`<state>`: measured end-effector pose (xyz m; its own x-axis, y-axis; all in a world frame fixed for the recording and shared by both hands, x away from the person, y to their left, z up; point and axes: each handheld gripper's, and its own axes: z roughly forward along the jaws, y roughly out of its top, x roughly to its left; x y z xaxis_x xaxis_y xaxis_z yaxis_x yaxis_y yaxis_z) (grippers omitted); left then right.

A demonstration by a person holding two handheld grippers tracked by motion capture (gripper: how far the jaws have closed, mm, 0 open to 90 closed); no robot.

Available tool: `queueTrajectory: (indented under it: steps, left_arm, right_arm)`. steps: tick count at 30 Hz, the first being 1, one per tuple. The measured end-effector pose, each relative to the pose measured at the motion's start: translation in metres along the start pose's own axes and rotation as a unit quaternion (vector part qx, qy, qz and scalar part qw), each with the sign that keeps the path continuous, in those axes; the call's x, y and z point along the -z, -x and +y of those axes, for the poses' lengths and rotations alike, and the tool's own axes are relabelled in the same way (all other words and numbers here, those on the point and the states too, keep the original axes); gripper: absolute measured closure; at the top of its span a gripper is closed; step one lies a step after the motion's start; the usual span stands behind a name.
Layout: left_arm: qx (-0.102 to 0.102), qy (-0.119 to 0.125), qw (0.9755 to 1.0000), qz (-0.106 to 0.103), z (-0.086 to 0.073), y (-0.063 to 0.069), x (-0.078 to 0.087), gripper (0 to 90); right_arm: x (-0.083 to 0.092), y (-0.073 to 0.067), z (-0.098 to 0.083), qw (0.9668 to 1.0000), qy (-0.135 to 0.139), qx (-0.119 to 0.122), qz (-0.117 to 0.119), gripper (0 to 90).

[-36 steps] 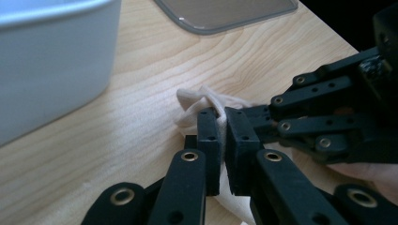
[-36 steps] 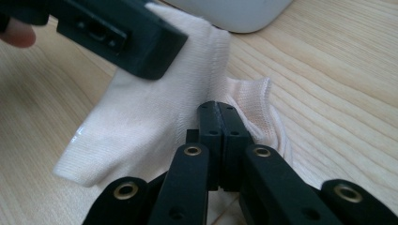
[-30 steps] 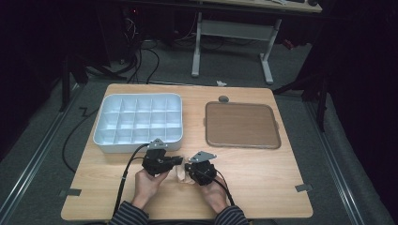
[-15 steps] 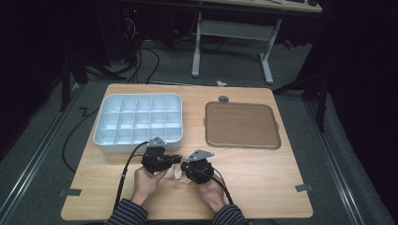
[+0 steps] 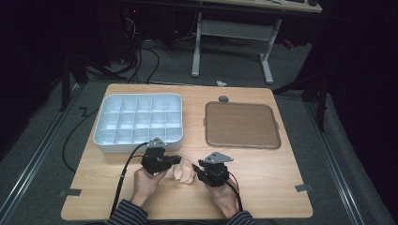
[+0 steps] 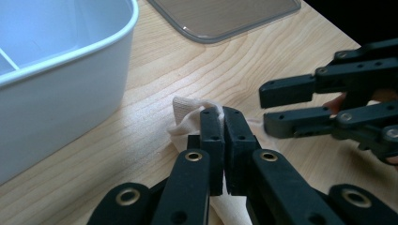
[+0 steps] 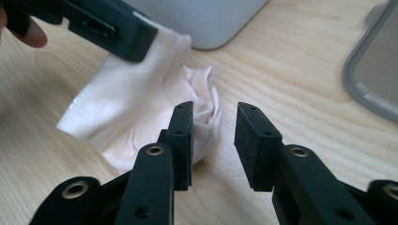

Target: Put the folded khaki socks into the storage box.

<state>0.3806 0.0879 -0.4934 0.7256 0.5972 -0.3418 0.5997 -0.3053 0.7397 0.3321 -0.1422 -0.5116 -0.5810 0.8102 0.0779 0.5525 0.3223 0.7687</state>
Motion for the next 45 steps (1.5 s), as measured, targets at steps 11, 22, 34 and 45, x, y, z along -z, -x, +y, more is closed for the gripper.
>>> queueTrajectory:
  steps: [11, 22, 34, 45]
  left_arm:
    - [-0.002, 0.002, 1.0000, -0.005, 0.001, 0.002, -0.001, 88.4]
    - [-0.007, -0.001, 0.9998, -0.017, 0.005, 0.006, -0.006, 88.3]
    - [-0.020, -0.003, 0.9995, -0.025, 0.014, 0.012, -0.012, 88.3]
    - [-0.029, -0.004, 0.9991, -0.031, 0.020, 0.014, -0.019, 88.3]
  right_arm:
    - [-0.017, -0.001, -0.007, 0.9993, -0.033, 0.000, 0.016, 77.4]
    - [-0.018, -0.002, -0.006, 0.9992, -0.034, 0.012, 0.013, 78.8]
    - [-0.021, -0.003, -0.004, 0.9991, -0.036, 0.016, 0.015, 78.9]
    - [-0.026, -0.002, -0.001, 0.9991, -0.033, 0.013, 0.022, 78.9]
